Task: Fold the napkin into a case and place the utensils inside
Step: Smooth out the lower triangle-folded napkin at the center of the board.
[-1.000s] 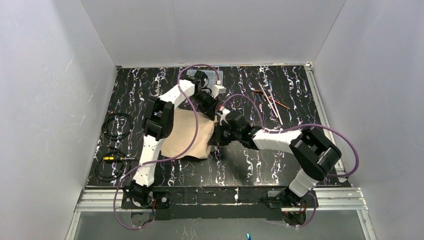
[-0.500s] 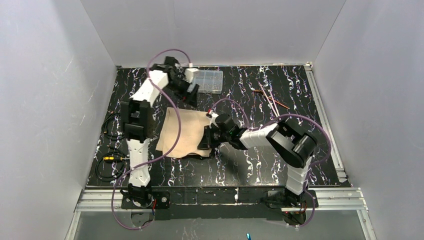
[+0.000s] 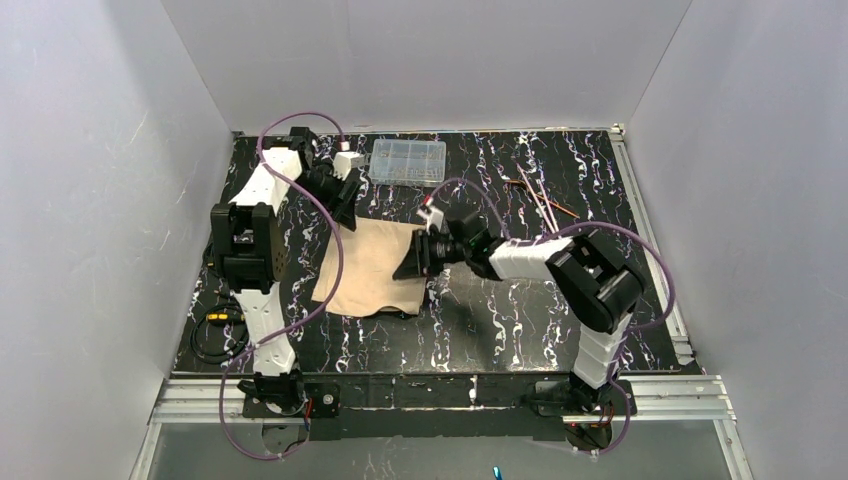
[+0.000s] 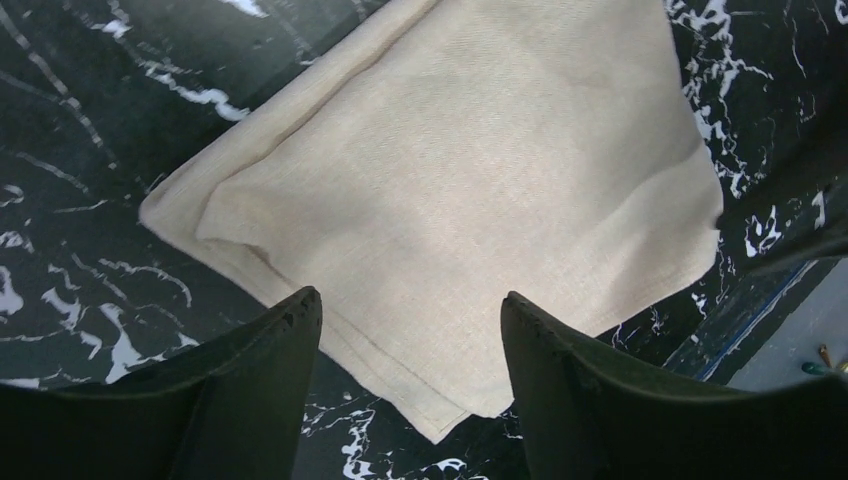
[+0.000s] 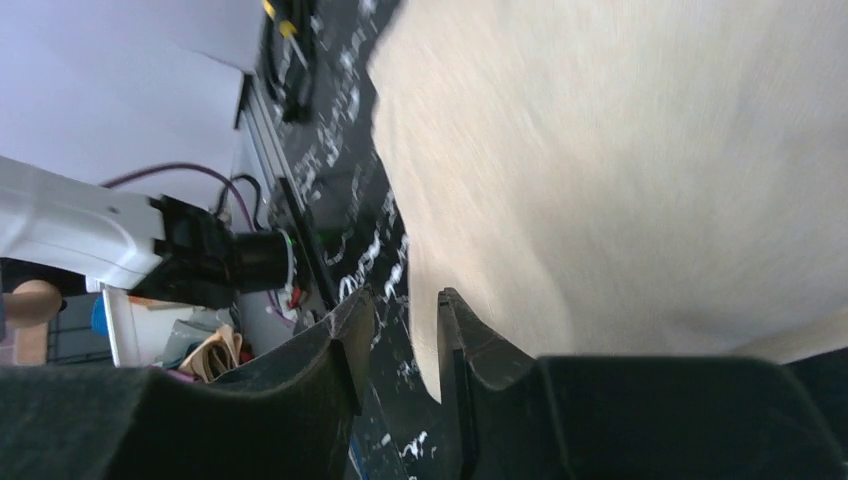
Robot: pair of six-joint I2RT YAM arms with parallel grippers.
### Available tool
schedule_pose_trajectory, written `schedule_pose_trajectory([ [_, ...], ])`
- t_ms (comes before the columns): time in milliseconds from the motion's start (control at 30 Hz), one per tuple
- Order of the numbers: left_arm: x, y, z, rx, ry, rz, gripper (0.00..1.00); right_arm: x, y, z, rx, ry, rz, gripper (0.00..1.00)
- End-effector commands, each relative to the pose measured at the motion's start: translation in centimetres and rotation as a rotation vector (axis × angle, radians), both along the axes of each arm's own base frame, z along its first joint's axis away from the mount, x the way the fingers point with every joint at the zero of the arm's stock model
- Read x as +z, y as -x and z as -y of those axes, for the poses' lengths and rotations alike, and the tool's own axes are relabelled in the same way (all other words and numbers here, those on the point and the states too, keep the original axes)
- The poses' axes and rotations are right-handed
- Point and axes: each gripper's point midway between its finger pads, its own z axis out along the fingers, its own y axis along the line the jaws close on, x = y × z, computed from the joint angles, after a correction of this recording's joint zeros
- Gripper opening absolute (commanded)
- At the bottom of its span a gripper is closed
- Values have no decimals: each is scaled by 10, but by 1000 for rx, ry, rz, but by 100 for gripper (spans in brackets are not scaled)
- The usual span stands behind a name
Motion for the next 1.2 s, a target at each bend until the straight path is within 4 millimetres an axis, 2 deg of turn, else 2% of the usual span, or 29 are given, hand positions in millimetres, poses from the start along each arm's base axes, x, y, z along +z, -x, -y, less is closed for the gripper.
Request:
schedule_pose_trajectory([
  [0, 1, -6, -18, 65, -7, -29, 61, 67, -39, 5, 6, -76, 170, 39],
  [133, -15, -2, -25, 148, -33, -102, 42, 61, -87, 25, -98, 14, 234, 36],
  [233, -27, 6, -28, 189, -44, -153, 31, 64, -114, 29, -153, 68, 315, 36],
  [300, -34, 6, -29, 212, -50, -155, 27, 59, -127, 27, -160, 109, 343, 36],
  [433, -49, 0, -31, 239, -63, -148, 26, 33, -146, 20, -171, 153, 346, 34],
  [567, -60, -14, -34, 254, -79, -124, 28, 8, -157, 17, -172, 189, 332, 32],
  [633, -63, -21, -38, 264, -100, -93, 29, 2, -159, 15, -173, 190, 324, 32],
  [867, -69, -32, -42, 269, -119, -46, 43, -17, -159, 14, -175, 198, 295, 33],
  [1067, -59, -38, -37, 263, -84, -14, 44, -28, -157, 17, -181, 214, 280, 32],
  [1167, -58, -42, -38, 256, -84, 0, 40, -36, -158, 22, -192, 228, 270, 31],
])
